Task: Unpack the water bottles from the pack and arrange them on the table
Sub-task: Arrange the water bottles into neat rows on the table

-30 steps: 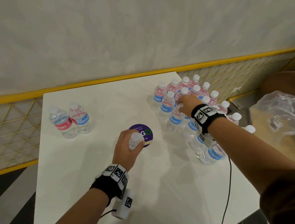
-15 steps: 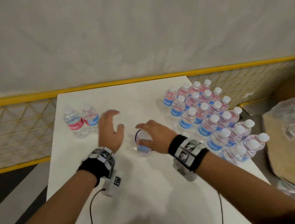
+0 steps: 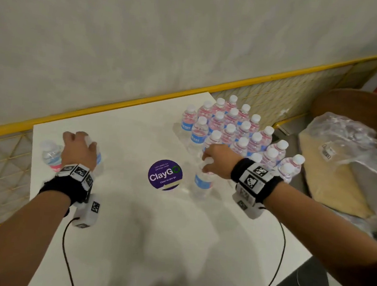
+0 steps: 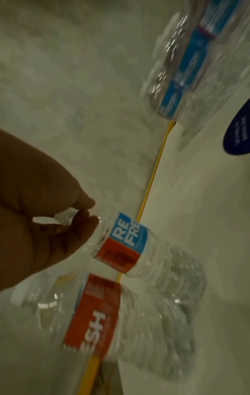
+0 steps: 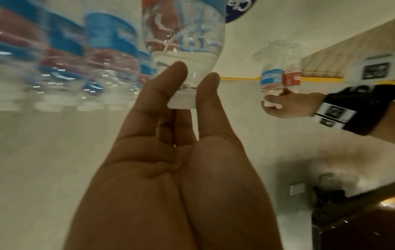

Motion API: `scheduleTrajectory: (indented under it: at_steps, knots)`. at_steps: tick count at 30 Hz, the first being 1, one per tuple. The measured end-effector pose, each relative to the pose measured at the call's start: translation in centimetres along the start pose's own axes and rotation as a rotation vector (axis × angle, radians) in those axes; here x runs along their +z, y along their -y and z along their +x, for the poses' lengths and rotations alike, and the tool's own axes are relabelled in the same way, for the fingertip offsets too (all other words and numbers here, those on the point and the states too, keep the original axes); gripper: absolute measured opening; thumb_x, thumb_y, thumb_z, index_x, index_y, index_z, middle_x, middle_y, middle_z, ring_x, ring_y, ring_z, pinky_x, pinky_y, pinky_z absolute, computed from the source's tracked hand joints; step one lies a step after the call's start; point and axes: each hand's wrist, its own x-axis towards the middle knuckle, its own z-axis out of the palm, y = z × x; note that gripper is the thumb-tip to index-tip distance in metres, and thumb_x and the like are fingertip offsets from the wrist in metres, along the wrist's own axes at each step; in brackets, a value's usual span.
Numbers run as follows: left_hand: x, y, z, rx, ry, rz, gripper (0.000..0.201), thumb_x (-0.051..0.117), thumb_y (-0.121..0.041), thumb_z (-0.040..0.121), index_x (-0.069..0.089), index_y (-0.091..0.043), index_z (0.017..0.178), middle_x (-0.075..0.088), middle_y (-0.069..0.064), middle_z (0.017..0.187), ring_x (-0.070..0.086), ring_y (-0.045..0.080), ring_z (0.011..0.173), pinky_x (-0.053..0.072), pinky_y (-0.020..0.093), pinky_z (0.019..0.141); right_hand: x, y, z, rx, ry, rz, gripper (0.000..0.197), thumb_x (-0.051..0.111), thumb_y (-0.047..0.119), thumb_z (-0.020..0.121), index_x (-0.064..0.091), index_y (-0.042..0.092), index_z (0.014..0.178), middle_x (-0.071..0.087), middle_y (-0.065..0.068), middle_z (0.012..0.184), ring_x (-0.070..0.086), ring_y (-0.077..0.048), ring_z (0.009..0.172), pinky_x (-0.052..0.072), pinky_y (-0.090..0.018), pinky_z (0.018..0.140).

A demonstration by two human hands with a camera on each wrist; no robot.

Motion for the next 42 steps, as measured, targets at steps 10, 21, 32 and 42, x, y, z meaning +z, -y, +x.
scheduleTrajectory:
  at_steps: [10, 21, 32, 42]
  knots:
    - [2.8, -7.8, -8.9, 0.374, 0.252, -0.279, 0.023, 0.065, -0.006, 0.084, 0.063, -0.004, 0.108, 0.043, 0.007, 0.106, 0.049, 0.018, 0.084, 0.038, 0.024, 0.084, -1.5, -5.5, 0.5, 0.133, -0.027, -0.109, 0.036, 0.06, 0.019, 0.089, 0.057, 0.012, 0.124, 0.054, -0.01, 0.127, 0.05, -0.028, 0.117, 0.041, -0.032, 0.093]
    - [6.8, -11.5, -13.8, 0.47, 0.403, -0.418, 0.029, 0.065, -0.012, 0.085, 0.061, -0.012, 0.114, 0.042, -0.002, 0.105, 0.05, 0.016, 0.083, 0.048, 0.03, 0.087, -1.5, -5.9, 0.9, 0.102, -0.057, -0.162, 0.033, 0.055, 0.014, 0.091, 0.058, 0.014, 0.124, 0.057, -0.009, 0.125, 0.053, -0.026, 0.116, 0.043, -0.033, 0.095]
    - [0.7, -3.3, -8.0, 0.356, -0.152, -0.323, 0.046, 0.069, -0.03, 0.083, 0.055, -0.014, 0.124, 0.045, 0.011, 0.126, 0.043, 0.031, 0.118, 0.04, 0.044, 0.101, -0.8, -5.7, 1.1, 0.091, -0.095, -0.191, 0.038, 0.054, 0.01, 0.09, 0.053, 0.018, 0.128, 0.048, -0.008, 0.13, 0.044, -0.029, 0.121, 0.043, -0.038, 0.099]
    - [-0.3, 6.7, 0.4, -0.167, -0.248, -0.368, 0.083, 0.072, -0.037, 0.075, 0.026, -0.025, 0.144, 0.034, 0.016, 0.145, 0.043, 0.041, 0.127, 0.039, 0.051, 0.104, 2.6, 4.4, -0.8, -0.099, 0.038, 0.014, 0.051, 0.051, 0.049, 0.09, 0.044, 0.023, 0.134, 0.048, -0.009, 0.121, 0.053, -0.027, 0.107, 0.043, -0.033, 0.083]
